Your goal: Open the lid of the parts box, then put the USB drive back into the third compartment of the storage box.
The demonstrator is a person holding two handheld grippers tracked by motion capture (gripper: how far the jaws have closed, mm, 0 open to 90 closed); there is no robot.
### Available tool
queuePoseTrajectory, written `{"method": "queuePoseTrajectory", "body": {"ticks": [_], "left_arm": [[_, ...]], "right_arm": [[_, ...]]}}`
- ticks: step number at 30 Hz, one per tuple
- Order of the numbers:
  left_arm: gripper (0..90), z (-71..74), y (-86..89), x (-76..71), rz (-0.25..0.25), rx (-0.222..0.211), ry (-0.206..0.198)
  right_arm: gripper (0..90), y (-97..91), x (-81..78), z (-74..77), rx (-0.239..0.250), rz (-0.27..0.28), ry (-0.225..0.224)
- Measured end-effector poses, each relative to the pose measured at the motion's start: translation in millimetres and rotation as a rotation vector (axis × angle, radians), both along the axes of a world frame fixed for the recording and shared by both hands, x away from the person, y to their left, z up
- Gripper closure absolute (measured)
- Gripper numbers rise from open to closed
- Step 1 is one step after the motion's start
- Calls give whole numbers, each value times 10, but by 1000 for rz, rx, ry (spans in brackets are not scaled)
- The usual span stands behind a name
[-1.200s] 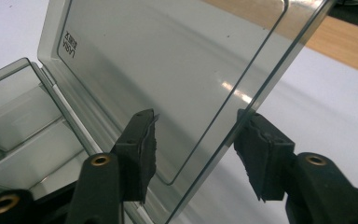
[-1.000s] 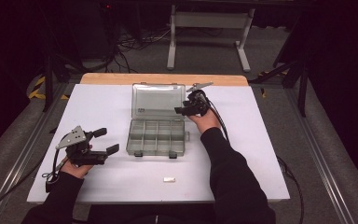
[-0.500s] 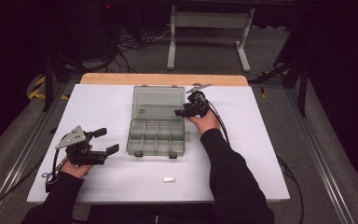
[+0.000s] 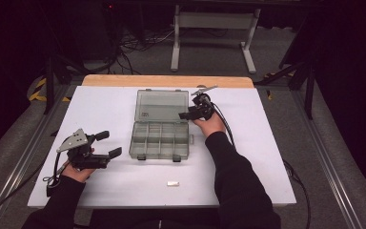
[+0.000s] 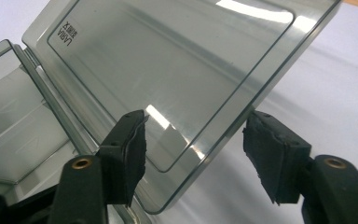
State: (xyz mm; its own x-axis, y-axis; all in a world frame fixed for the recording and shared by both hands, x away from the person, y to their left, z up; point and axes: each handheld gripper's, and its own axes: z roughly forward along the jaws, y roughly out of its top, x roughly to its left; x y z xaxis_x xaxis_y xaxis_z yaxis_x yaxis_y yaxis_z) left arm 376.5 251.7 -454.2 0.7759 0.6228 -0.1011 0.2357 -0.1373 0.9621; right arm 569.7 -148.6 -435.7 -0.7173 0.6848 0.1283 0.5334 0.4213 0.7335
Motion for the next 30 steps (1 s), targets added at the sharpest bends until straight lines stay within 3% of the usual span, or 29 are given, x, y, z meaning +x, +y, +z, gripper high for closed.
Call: {"method": "queuePoseTrajectory", "body": {"ticks": [6, 13, 16, 23, 30], "left_arm": [[125, 8, 5, 4, 1, -6, -5], [121, 14, 25, -11, -1, -10, -9], [121, 22, 43, -19, -2, -14, -12], [119, 40, 66, -28, -3, -23, -17], [114, 32, 78, -50, -4, -12, -21]], "right_arm": [[374, -52, -41, 80, 10, -12, -16], [365, -89, -194, 211, 13, 9, -50], [355, -139, -363, 318, 25, 25, -94], [338, -182, -601, 455, 44, 60, -133], [305, -184, -913, 575, 39, 127, -176]]}}
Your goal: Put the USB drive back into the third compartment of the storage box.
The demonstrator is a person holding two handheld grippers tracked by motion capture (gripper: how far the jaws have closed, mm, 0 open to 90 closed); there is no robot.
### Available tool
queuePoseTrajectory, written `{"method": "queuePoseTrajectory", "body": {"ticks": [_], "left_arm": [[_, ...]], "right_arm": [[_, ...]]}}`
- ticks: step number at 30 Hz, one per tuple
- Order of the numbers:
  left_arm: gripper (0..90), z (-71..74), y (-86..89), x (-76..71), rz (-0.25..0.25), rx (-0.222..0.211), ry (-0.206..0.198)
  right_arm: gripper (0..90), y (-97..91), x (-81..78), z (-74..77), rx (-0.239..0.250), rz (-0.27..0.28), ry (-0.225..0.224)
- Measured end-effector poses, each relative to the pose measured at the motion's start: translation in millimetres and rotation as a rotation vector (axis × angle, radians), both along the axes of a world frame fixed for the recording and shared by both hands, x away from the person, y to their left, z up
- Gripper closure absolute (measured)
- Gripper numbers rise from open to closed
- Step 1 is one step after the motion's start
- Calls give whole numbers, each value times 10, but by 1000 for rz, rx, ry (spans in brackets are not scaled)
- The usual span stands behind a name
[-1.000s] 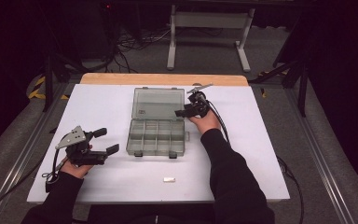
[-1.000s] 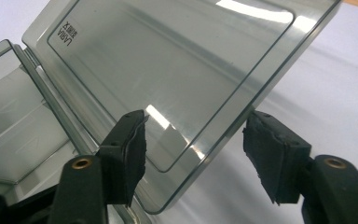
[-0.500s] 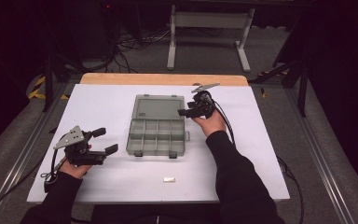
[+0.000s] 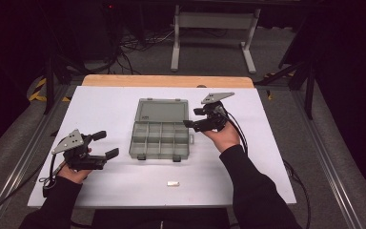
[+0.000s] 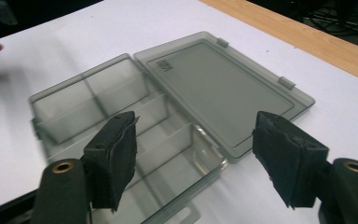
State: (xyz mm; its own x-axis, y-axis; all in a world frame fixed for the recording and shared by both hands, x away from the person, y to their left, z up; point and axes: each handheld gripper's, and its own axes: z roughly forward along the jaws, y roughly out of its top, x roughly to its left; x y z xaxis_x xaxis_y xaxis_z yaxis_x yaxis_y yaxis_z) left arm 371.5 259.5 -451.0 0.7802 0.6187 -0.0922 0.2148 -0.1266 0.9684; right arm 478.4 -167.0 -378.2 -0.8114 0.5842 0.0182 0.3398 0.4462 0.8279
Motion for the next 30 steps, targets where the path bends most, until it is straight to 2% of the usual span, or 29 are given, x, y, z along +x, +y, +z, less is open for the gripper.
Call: {"method": "queuePoseTrajectory", "body": {"ticks": [3, 9, 12, 15, 18, 21, 30], "left_arm": [[111, -3, 7, -10, -1, -6, 12], [110, 7, 3, -15, -2, 2, -9], [109, 8, 13, -16, 2, 0, -7], [109, 6, 17, -21, 0, 0, -2], [109, 9, 19, -21, 1, 0, -9], [108, 10, 23, -22, 2, 3, -6], [108, 9, 23, -29, 1, -4, -5]], "right_arm": [[295, 32, -122, 62, -7, 33, -16], [281, 120, -302, 131, -40, 93, -37], [261, 153, -389, 157, -55, 120, -42], [233, 186, -442, 161, -65, 147, -27], [215, 241, -506, 151, -106, 180, -34], [193, 280, -567, 149, -126, 209, -46], [171, 326, -696, 140, -152, 258, -49]]}}
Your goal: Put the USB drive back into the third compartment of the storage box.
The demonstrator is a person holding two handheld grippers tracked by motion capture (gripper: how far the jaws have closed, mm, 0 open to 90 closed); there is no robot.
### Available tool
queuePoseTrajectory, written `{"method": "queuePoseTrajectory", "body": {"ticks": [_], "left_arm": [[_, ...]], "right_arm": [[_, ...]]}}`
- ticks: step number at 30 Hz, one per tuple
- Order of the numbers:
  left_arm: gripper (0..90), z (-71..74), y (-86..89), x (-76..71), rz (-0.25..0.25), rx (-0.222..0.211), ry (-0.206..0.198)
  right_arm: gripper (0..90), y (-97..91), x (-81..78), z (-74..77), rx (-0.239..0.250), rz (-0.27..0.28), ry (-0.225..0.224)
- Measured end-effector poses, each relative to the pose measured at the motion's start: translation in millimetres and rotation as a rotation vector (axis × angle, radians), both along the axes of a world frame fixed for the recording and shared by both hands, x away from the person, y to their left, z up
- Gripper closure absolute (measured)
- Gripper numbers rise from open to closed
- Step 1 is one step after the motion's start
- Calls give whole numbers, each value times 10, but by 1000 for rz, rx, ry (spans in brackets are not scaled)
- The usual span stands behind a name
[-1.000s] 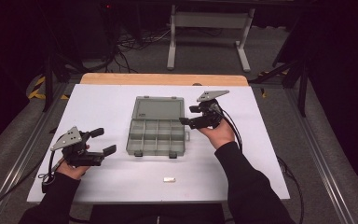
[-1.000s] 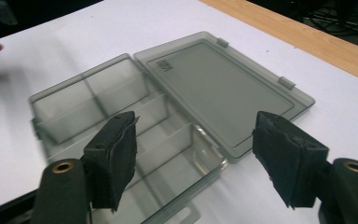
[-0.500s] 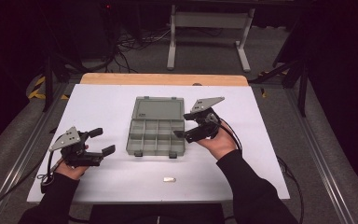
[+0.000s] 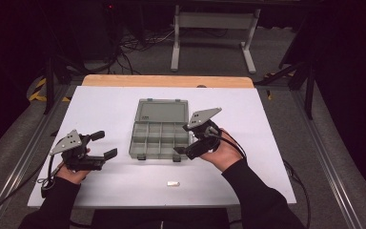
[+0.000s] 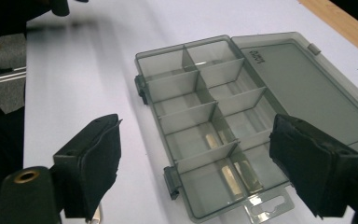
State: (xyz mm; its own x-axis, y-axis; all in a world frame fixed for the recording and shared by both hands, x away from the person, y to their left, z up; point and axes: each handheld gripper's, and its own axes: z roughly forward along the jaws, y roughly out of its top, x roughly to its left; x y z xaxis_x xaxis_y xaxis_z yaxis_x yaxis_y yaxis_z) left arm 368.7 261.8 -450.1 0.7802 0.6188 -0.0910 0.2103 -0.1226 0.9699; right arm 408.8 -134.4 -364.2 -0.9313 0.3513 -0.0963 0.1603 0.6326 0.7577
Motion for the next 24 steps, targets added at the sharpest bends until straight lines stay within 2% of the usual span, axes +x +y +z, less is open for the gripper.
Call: {"method": "queuePoseTrajectory", "body": {"ticks": [3, 24], "left_arm": [[108, 0, -1, 0, -1, -2, -3], [108, -2, -1, 6, 0, 0, -5]], "right_arm": [[171, 18, -32, -26, -13, 19, 6], [210, 188, -242, -311, -184, 121, 74]]}}
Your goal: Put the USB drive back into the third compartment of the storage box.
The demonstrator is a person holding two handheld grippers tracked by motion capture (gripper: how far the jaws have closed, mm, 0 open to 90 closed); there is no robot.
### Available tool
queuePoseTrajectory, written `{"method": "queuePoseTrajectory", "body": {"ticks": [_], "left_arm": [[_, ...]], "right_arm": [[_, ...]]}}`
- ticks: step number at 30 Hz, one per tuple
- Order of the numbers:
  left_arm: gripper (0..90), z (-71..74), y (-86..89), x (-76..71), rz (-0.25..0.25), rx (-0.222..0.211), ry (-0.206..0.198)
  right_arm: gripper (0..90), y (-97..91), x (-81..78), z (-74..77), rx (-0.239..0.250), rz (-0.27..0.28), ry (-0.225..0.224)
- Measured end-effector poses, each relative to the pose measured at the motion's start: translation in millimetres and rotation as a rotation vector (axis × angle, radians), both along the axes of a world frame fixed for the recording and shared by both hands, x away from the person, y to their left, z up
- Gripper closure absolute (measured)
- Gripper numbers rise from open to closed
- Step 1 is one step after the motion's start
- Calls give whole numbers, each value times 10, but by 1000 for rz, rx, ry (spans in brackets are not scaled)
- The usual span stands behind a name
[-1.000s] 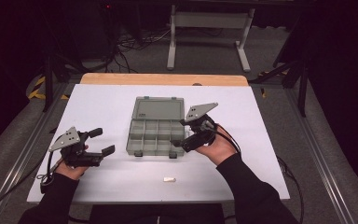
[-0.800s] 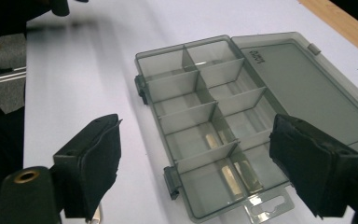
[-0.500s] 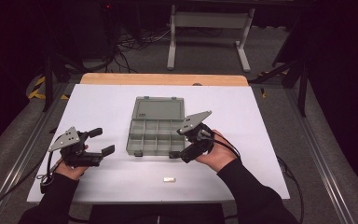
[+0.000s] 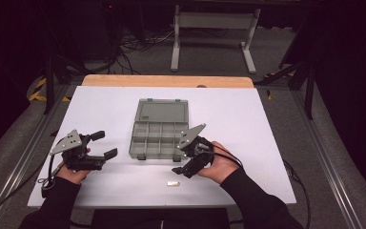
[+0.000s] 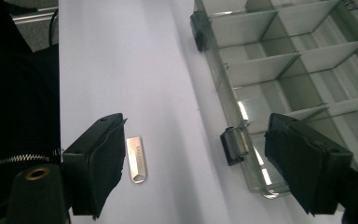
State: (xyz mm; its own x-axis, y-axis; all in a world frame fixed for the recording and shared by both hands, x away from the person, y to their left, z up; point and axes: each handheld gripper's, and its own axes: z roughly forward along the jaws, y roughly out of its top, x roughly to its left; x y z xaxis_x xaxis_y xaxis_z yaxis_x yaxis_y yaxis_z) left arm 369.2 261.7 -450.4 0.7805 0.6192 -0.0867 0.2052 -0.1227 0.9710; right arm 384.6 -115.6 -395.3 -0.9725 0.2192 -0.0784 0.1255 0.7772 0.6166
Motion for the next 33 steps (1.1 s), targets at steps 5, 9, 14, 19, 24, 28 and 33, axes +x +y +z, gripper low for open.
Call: {"method": "queuePoseTrajectory", "body": {"ticks": [5, 9, 14, 19, 24, 28, 33], "left_arm": [[108, 2, 4, -6, 0, -2, 3], [108, 4, 4, -5, 0, -1, -3], [108, 4, 2, -6, 0, -1, -3], [108, 0, -2, -6, -3, -2, 3], [108, 3, 3, -5, 0, -1, -3], [108, 4, 5, -7, 1, -2, -4], [108, 3, 4, -7, -2, -1, -4]], "right_arm": [[216, 66, -46, -75, -36, 15, 18], [221, 112, -82, -122, -72, 28, 25], [226, 142, -105, -179, -97, 39, 41], [235, 188, -149, -246, -147, 53, 66], [256, 237, -193, -297, -184, 62, 90], [269, 263, -218, -318, -194, 58, 99], [286, 277, -234, -341, -208, 61, 102]]}}
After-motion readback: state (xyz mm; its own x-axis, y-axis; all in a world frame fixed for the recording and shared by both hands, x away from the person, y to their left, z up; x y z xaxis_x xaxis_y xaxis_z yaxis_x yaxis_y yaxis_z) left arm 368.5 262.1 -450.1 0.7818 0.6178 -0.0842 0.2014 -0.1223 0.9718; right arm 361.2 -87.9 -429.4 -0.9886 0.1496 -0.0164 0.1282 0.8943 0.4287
